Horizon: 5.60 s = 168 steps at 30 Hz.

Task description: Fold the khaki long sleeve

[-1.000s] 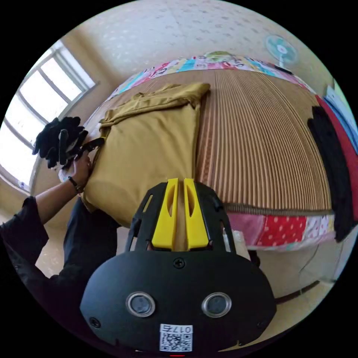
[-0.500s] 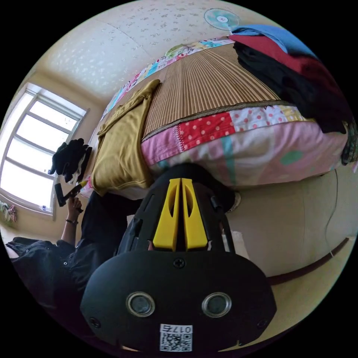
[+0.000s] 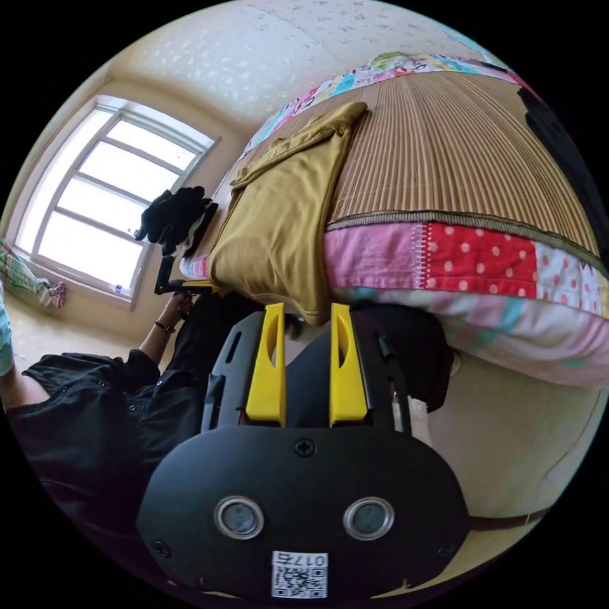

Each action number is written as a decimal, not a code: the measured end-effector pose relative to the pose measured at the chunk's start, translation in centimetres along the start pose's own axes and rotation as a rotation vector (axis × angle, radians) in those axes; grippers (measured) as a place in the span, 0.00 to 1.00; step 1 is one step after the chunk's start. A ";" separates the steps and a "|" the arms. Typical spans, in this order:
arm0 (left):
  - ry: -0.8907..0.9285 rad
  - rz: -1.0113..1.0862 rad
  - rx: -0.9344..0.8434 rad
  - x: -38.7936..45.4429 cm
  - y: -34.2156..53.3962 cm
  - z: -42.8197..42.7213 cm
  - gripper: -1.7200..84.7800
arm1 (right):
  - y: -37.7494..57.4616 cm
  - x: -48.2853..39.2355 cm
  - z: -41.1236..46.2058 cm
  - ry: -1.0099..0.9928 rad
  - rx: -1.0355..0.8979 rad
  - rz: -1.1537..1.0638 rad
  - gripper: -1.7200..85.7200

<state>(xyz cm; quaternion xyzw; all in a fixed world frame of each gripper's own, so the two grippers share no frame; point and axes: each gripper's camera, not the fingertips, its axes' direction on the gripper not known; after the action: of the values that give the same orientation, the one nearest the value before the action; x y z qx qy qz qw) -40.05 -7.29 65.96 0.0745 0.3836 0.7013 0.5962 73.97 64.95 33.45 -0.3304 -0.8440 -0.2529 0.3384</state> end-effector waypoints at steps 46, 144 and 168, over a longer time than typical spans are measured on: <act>0.694 -0.413 0.871 -10.1 -9.2 -15.8 0.06 | -24.2 4.4 -9.9 -0.418 0.478 0.339 0.07; 0.356 -0.082 0.485 6.8 -7.9 5.5 0.18 | -5.7 19.7 3.3 -0.042 0.321 0.154 0.26; -0.180 -0.486 1.083 -12.4 8.3 -6.4 0.02 | -29.7 -8.9 35.6 0.085 -0.187 -0.140 0.18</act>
<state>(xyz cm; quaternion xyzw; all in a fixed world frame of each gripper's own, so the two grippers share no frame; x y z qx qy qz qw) -46.68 -21.18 71.08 0.3371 0.6404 0.2407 0.6467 42.89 65.27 -2.08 -0.2898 -0.8228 -0.3670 0.3230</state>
